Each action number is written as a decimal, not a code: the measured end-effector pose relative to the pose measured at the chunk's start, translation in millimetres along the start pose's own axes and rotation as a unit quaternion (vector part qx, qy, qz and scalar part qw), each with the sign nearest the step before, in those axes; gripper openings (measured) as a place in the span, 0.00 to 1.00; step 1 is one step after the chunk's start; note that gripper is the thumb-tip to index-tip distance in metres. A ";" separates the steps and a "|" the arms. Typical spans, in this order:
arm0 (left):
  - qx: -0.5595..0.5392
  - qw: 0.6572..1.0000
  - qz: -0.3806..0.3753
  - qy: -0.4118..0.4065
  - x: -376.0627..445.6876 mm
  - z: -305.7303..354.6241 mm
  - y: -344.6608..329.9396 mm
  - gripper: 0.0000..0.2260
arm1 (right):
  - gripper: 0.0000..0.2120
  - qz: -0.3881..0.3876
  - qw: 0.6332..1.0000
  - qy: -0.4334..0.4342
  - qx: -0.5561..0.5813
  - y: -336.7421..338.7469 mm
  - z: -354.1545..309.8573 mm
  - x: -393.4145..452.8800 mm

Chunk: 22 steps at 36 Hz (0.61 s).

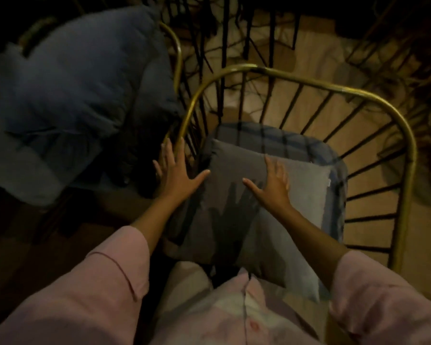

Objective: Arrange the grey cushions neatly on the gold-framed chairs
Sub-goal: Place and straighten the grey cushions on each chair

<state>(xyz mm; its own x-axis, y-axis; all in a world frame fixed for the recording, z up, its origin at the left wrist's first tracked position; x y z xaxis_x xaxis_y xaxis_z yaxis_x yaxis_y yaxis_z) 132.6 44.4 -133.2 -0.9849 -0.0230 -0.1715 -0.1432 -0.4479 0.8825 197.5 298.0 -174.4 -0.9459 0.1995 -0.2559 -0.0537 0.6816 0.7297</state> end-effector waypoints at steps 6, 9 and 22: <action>0.004 0.986 0.165 0.023 31.8 -50.5 123.4 0.42 | 0.43 -0.045 0.989 0.141 0.014 -0.5 -140.4 53.3; -0.008 0.968 0.249 0.032 47.0 -81.1 179.6 0.37 | 0.43 -0.031 0.981 0.187 0.036 0.0 -216.5 79.0; -0.016 0.979 0.144 0.142 183.2 -250.2 275.8 0.35 | 0.51 -0.129 0.979 0.060 0.146 -102.8 -412.5 179.4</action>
<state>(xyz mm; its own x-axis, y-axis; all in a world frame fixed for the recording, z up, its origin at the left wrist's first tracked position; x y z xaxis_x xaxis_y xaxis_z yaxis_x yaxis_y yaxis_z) -63.0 -307.0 -30.7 -0.9170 -0.3971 -0.0366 0.1434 -0.4142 0.8988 -98.6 -26.7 -33.8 -0.9443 -0.0786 -0.3195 -0.2194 0.8740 0.4335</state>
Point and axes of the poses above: each hand's wrist, its own x-axis towards the middle knuckle, its own y-axis out of the back of the hand, z = x × y, the point moved 4 cm from there along x, towards the middle knuckle, and after that the axes turned 5 degrees about y, right-handed, at the moved point
